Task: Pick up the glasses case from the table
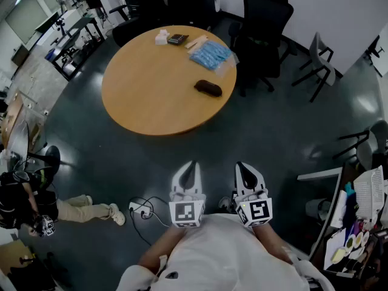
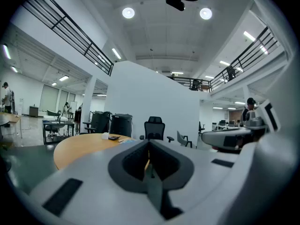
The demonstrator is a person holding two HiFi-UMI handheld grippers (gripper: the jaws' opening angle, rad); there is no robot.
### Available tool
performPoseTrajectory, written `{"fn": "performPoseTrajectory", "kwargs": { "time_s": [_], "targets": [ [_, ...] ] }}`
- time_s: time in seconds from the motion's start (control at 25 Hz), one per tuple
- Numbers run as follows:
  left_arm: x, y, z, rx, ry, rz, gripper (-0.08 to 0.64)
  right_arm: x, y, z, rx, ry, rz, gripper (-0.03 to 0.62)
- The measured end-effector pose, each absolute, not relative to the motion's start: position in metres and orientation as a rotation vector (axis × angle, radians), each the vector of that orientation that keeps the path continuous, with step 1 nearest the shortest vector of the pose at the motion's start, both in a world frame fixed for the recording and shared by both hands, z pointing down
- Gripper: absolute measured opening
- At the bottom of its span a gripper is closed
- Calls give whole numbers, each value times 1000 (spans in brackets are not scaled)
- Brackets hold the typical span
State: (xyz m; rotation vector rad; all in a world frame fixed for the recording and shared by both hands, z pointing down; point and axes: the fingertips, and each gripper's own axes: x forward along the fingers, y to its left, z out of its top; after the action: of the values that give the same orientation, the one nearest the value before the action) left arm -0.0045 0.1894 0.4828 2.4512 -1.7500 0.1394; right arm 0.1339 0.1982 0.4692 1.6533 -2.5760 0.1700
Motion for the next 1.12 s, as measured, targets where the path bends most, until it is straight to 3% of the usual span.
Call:
{"fn": "performPoseTrajectory", "kwargs": {
  "time_s": [1.12],
  "targets": [
    [20, 184, 496, 2294, -1852, 134, 8, 169, 149, 499, 1490, -2669, 313, 14]
  ]
}}
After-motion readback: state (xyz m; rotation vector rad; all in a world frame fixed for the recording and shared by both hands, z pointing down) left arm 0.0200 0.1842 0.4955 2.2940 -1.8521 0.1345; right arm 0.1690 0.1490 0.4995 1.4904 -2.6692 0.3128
